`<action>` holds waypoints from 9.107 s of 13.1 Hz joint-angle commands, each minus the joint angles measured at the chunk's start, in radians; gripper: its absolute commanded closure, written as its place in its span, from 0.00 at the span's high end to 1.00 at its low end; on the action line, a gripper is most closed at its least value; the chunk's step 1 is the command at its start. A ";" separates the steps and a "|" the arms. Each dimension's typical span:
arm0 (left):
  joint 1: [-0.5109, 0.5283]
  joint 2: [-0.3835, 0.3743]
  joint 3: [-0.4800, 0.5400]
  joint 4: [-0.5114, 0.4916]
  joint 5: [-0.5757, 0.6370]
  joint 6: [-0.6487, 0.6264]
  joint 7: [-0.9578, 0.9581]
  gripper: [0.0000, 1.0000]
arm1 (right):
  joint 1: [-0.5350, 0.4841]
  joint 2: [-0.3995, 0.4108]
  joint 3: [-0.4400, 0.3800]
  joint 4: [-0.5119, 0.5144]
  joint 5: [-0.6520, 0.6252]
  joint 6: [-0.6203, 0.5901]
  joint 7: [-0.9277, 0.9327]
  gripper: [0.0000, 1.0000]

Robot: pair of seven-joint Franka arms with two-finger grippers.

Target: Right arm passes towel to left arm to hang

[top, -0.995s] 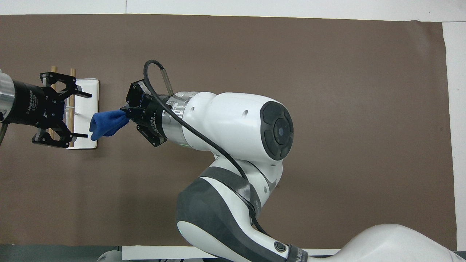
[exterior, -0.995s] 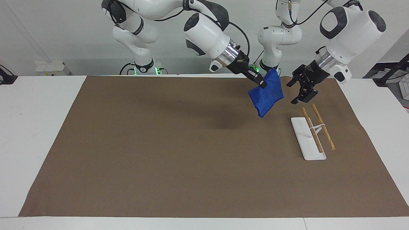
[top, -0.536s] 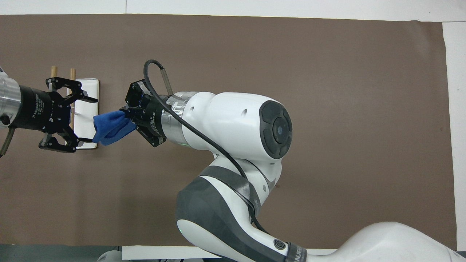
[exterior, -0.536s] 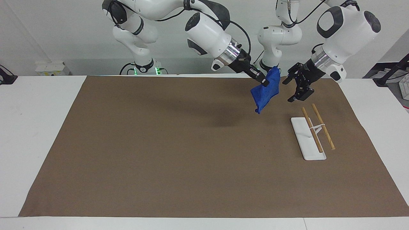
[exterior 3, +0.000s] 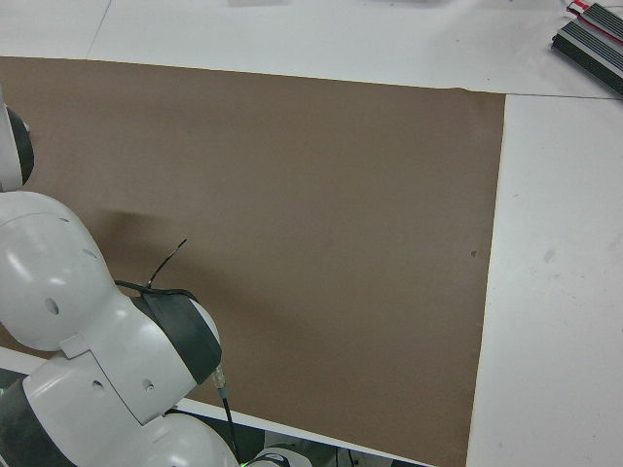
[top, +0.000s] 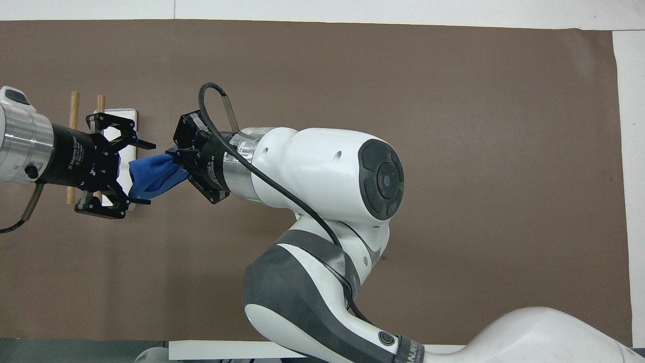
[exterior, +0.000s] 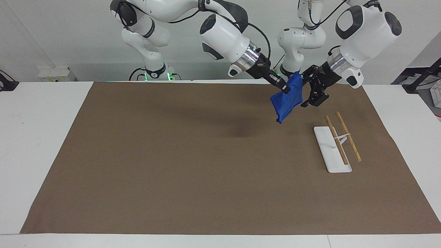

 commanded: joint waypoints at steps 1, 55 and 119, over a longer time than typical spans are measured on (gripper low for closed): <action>-0.003 -0.025 0.015 -0.029 -0.040 0.053 -0.022 1.00 | -0.003 0.019 0.017 0.016 0.011 0.009 0.002 0.00; 0.235 0.076 0.024 -0.156 0.086 0.738 0.845 0.00 | 0.092 -0.386 -1.060 -0.007 -0.338 -1.071 -1.644 1.00; 0.171 0.190 0.015 0.394 0.449 -0.362 1.488 1.00 | 0.069 -0.412 -1.079 -0.031 -0.300 -1.087 -1.656 1.00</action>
